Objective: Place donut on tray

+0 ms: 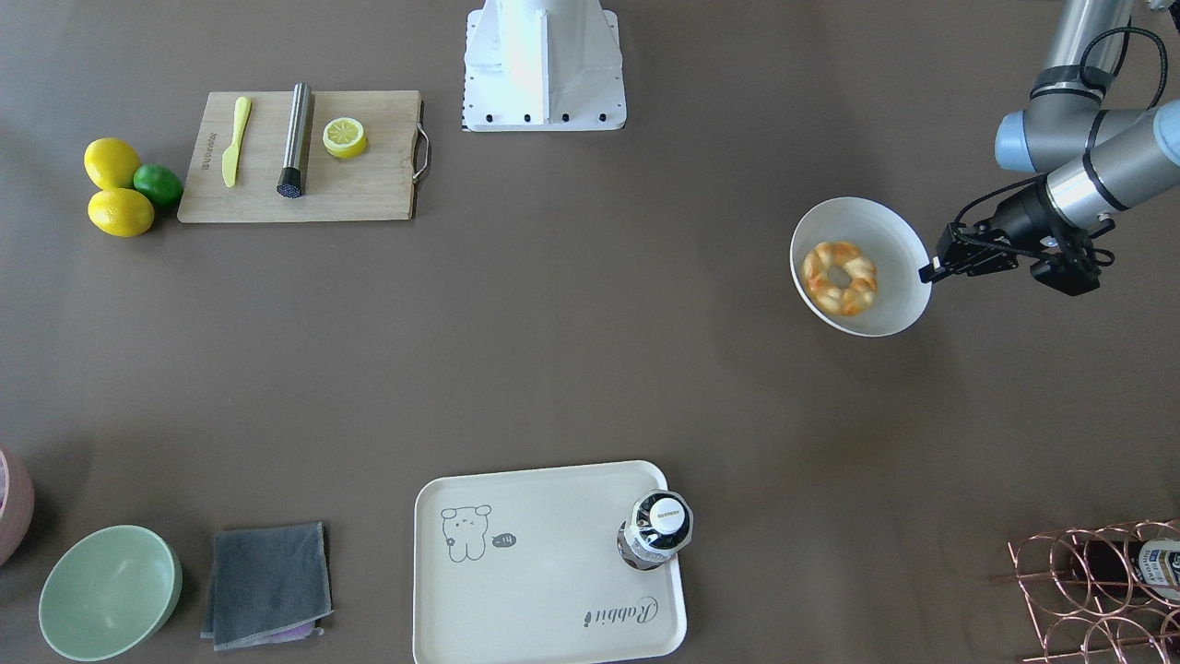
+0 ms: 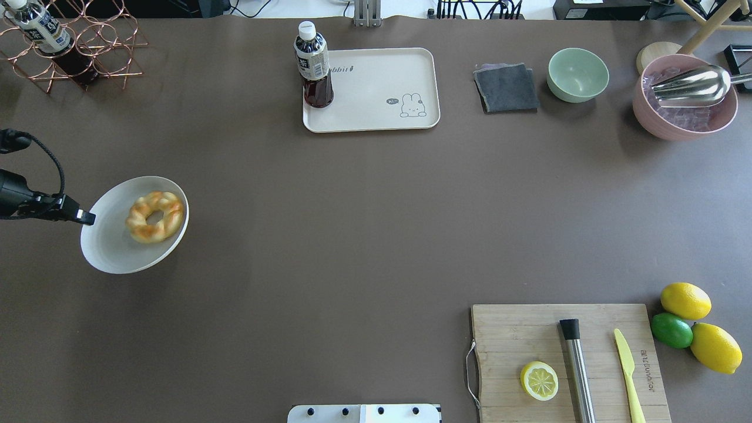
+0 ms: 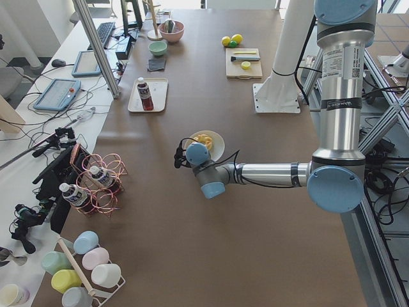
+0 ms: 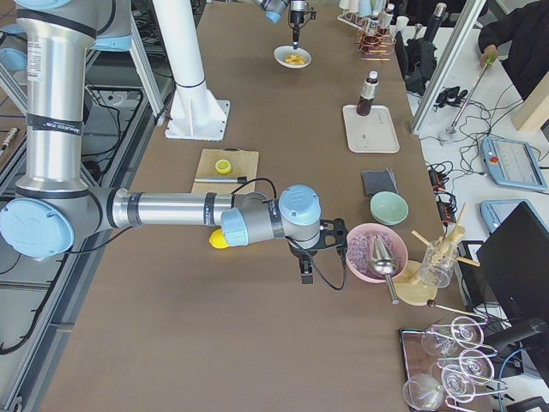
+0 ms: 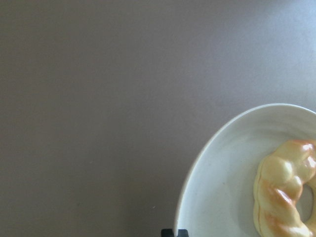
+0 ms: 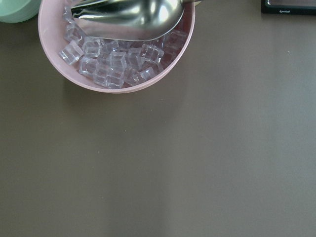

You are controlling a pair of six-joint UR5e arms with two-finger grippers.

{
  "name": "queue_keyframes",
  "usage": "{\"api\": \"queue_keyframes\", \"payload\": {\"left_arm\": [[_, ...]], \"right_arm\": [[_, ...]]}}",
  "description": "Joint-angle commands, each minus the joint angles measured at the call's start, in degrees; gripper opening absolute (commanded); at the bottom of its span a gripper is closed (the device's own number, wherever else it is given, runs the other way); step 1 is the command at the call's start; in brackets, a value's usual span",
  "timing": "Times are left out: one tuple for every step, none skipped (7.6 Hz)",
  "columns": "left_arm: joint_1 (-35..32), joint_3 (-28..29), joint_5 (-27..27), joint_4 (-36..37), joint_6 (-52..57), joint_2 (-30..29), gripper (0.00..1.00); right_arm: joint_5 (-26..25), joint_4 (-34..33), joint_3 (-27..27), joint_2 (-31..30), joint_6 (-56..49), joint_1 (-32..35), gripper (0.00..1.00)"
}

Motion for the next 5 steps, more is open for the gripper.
{"api": "queue_keyframes", "payload": {"left_arm": [[-0.20, -0.67, -0.16, 7.62, -4.82, -9.84, 0.00], [-0.11, -2.24, 0.37, 12.27, -6.14, -13.18, 0.00], [-0.02, -3.82, 0.46, 16.93, -7.54, -16.79, 0.00], [0.24, -5.58, 1.24, 21.06, -9.56, -20.21, 0.00], [1.55, -7.60, 5.08, 25.19, -9.92, -23.03, 0.00]], "right_arm": [[3.20, 0.25, 2.06, 3.75, 7.47, -1.53, 1.00], [2.77, 0.52, 3.73, 3.85, 8.54, -4.15, 1.00], [2.24, 0.52, 4.27, 4.98, 9.50, -6.96, 1.00], [2.50, 0.61, 4.53, 7.60, 17.43, -8.90, 1.00], [2.24, 0.52, 4.45, 10.85, 23.86, -12.40, 1.00]]}}
